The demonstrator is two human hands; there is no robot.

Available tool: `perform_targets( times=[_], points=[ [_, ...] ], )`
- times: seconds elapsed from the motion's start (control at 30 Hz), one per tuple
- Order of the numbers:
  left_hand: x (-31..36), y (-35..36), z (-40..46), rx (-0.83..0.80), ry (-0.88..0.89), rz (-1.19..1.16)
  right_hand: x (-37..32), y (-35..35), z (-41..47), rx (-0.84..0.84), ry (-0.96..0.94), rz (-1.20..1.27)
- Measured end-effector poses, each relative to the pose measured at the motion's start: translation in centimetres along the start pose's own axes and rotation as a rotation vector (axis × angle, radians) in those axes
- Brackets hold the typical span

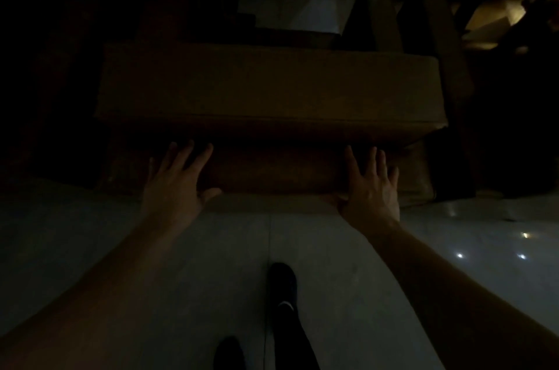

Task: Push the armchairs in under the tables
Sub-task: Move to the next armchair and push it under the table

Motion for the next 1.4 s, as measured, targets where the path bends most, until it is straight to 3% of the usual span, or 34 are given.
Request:
perform_targets(
  times=[0.6, 1.1, 1.4],
  points=[
    [-1.7, 0.6, 1.8, 0.024, 0.104, -0.045, -1.6, 0.3, 0.7, -0.001, 0.072, 0.005],
    [-2.8, -1.1, 4.0, 0.016, 0.087, -0.022, -3.0, -0.3, 2.7, -0.013, 0.076, -0.016],
    [-2.2, -1.8, 3.9, -0.083, 0.017, 0.028, -3.2, -1.0, 1.9, -0.058, 0.087, -0.034]
  ],
)
Point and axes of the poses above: each hand's wrist, its own z-axis towards the middle knuckle, its own y-axis out of the palm, x = y × z, the point moved 3 cm from there along z, towards the middle knuckle, and after that the axes turned 13 degrees about -x, right-handed, at the moved point
